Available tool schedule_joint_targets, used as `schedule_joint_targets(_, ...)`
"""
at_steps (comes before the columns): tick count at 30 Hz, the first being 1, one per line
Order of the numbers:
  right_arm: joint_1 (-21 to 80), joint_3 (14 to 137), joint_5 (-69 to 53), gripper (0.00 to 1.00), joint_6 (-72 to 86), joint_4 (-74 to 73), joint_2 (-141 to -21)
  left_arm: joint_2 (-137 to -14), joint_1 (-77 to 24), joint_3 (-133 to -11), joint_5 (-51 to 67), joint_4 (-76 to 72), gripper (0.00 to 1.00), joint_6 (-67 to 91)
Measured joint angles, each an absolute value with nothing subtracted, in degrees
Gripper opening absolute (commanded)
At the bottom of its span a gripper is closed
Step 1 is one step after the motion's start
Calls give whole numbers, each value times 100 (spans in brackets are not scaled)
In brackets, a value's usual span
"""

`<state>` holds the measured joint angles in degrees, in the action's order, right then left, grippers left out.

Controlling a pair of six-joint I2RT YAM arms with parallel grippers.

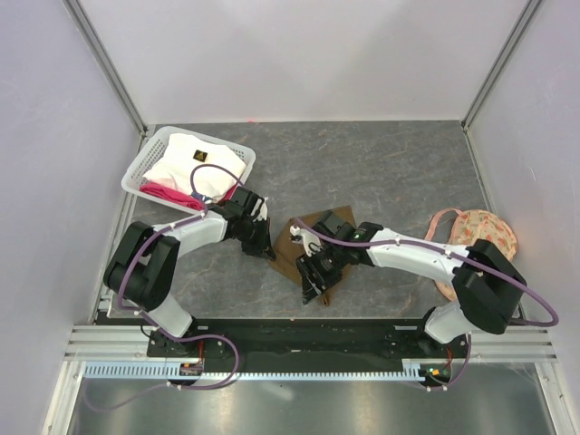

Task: Fold the napkin, place the utensils inside, and roll it up
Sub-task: Roll the napkin with the utensil

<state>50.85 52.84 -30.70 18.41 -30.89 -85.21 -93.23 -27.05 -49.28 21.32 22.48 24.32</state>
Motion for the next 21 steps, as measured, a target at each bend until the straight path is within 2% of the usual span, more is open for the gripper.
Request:
schedule_joint_targets(7,4910,5284,-2818,59,1667,-3382,-9067,-9330,-2700,-4934,2139,2257,2,2432)
schedule_joint_targets(21,4569,5196,-2801,57,1466,-3500,-9358,-9411,-2698,-4993,2174,2265,2,2432)
